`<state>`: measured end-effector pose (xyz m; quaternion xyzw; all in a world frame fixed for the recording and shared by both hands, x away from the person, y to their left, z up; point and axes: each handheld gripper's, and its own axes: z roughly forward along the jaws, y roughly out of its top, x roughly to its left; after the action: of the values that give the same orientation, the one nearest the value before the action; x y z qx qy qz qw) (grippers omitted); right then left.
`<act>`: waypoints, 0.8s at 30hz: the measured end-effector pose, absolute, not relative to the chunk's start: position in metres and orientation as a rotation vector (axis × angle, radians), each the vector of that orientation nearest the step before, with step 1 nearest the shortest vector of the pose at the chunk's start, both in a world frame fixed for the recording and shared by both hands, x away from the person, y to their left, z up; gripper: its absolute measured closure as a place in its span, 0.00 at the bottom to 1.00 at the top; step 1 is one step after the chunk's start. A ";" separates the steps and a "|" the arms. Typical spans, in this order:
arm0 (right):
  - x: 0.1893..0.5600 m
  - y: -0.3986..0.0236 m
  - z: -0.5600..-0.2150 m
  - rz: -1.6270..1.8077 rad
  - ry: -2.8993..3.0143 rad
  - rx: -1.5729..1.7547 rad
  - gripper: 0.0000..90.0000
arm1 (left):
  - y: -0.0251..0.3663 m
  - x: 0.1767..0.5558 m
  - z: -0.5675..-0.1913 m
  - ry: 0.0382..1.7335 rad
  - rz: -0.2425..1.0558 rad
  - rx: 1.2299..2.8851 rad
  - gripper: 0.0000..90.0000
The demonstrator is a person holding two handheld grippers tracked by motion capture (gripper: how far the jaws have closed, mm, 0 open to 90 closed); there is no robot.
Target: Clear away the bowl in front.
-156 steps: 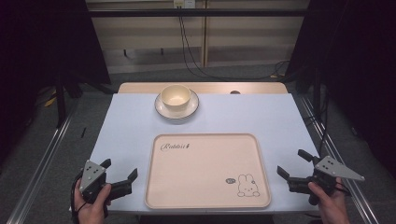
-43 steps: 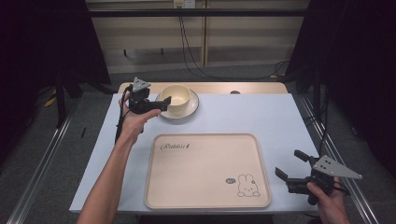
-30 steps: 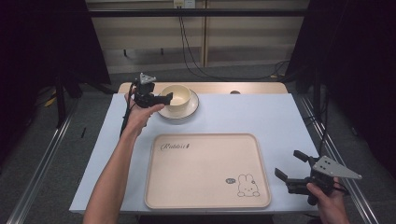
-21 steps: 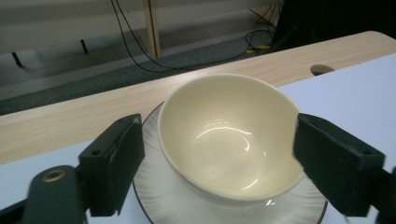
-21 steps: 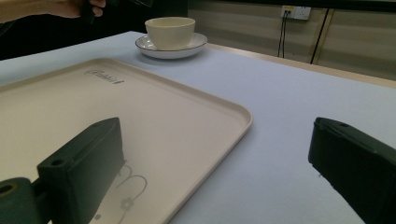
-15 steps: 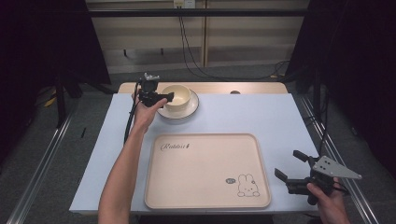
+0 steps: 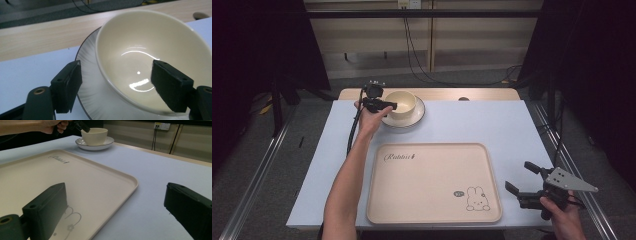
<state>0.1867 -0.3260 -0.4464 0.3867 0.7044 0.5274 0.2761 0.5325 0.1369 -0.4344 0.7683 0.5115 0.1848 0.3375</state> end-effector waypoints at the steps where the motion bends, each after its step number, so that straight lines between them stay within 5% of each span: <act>1: 0.187 -0.327 -0.446 1.416 1.893 1.040 0.05 | 0.135 0.533 -0.436 1.340 0.479 1.996 0.28; 16: 0.187 -0.326 -0.447 1.409 1.890 1.040 0.04 | 0.129 0.543 -0.449 1.421 0.399 2.048 0.39; 24: 0.187 -0.326 -0.447 1.417 1.895 1.040 0.04 | 0.122 0.549 -0.452 1.483 0.356 2.061 0.56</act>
<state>0.1866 -0.3262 -0.4467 0.3870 0.7049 0.5270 0.2751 0.5489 0.1224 -0.4518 0.7706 0.5543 0.1332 0.2848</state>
